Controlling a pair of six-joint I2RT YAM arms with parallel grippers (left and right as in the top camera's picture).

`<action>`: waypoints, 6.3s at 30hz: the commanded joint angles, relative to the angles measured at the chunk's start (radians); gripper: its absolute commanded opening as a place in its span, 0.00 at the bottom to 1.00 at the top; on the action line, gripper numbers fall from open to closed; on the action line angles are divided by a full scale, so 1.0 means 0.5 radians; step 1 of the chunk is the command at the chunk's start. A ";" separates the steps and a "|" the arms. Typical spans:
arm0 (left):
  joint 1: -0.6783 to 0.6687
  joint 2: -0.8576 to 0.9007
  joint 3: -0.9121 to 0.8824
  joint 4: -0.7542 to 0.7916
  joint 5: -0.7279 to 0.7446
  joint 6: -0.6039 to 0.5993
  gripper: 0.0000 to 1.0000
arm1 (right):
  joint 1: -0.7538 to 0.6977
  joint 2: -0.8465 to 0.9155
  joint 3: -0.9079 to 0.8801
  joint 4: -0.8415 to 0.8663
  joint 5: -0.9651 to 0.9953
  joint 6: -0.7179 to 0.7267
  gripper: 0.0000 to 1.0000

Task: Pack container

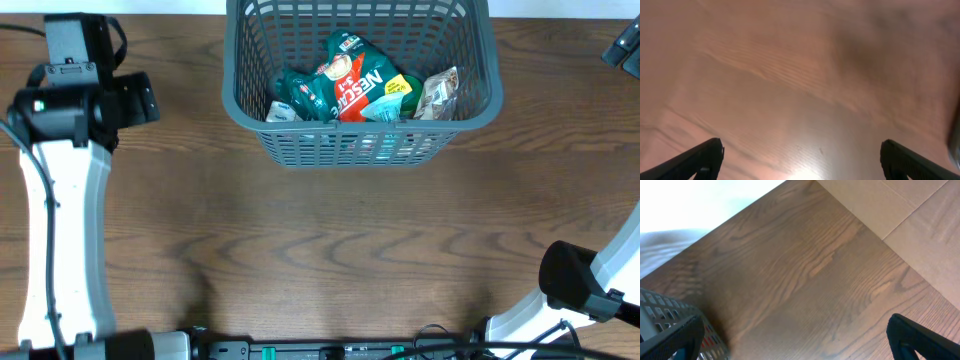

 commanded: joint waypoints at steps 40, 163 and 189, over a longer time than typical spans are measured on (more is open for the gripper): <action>0.027 0.232 -0.017 -0.114 0.697 0.220 0.99 | -0.002 0.010 0.002 -0.003 0.007 0.034 0.99; 0.022 -3.011 -3.326 1.997 0.704 0.362 0.99 | -0.002 0.010 0.002 -0.003 0.007 0.034 0.99; 0.022 -3.011 -3.326 1.997 0.704 0.362 0.99 | 0.337 -0.970 -0.639 0.022 0.058 -0.005 0.99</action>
